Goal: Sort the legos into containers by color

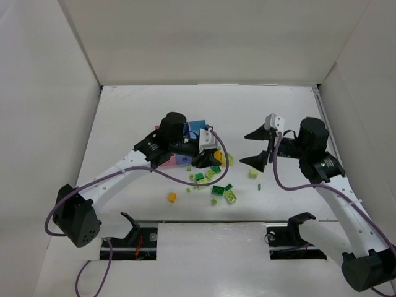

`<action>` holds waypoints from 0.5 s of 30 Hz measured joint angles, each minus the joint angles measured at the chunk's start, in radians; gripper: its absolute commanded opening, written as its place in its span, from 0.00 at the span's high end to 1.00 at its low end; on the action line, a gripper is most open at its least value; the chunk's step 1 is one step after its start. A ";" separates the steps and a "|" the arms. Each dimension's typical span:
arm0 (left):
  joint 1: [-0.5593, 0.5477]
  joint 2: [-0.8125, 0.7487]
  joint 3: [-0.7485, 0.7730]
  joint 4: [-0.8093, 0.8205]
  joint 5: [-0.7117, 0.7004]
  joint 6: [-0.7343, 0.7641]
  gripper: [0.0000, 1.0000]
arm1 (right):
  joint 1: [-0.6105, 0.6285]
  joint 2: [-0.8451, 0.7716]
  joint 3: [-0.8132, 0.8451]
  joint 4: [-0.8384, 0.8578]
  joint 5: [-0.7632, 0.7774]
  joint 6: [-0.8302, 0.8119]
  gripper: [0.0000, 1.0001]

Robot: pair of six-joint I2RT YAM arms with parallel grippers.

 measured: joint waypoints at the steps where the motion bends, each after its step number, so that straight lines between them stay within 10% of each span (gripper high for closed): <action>1: -0.003 -0.005 -0.011 -0.003 0.011 0.000 0.73 | 0.043 -0.002 0.002 0.002 0.005 -0.013 0.10; 15: 0.002 -0.128 -0.108 -0.003 0.031 -0.051 0.72 | 0.386 0.127 0.090 -0.050 0.287 -0.120 0.15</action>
